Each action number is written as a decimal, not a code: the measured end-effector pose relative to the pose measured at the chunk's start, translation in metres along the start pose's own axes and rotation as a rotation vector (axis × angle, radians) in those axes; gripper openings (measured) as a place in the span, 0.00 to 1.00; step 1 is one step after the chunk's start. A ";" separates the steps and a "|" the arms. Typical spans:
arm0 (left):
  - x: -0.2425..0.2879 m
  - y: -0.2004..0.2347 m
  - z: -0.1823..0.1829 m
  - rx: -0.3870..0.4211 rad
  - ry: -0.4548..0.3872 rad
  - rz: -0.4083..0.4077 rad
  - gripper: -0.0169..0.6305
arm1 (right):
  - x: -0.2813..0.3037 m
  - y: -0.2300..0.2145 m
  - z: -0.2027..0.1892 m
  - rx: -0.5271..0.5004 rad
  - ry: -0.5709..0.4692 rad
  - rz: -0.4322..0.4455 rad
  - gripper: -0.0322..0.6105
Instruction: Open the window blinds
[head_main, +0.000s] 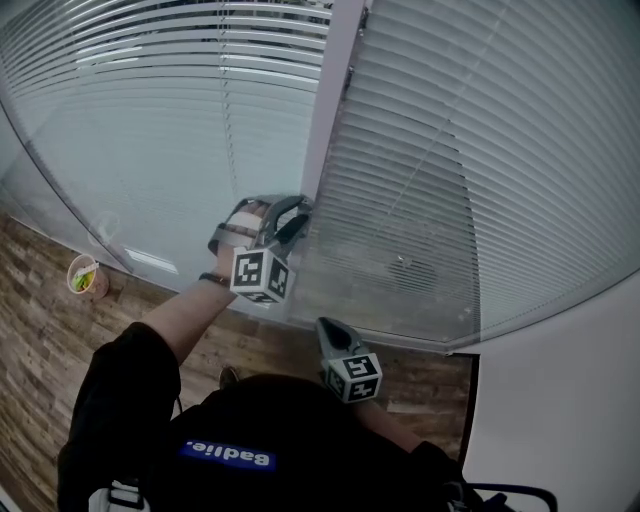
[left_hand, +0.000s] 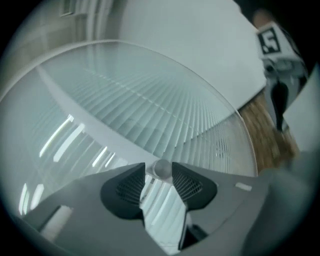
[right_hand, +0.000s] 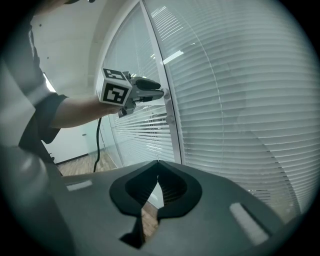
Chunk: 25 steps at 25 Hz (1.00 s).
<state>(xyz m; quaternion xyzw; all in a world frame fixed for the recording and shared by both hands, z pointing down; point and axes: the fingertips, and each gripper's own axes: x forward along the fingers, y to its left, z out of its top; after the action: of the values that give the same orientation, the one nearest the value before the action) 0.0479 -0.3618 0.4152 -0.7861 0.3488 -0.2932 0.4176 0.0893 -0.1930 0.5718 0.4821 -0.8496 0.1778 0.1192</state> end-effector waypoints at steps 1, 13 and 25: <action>-0.001 0.003 -0.004 -0.162 -0.009 0.012 0.29 | 0.000 -0.001 -0.001 -0.001 0.004 0.000 0.05; 0.002 0.012 -0.011 -1.090 -0.090 0.104 0.36 | -0.005 -0.004 -0.007 -0.034 0.033 0.005 0.07; 0.009 0.015 -0.009 -1.013 -0.024 0.161 0.22 | -0.022 -0.019 -0.012 -0.034 0.036 -0.016 0.05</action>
<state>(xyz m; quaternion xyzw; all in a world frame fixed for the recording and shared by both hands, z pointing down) 0.0421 -0.3788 0.4082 -0.8638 0.5017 -0.0450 0.0096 0.1176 -0.1799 0.5783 0.4837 -0.8462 0.1710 0.1441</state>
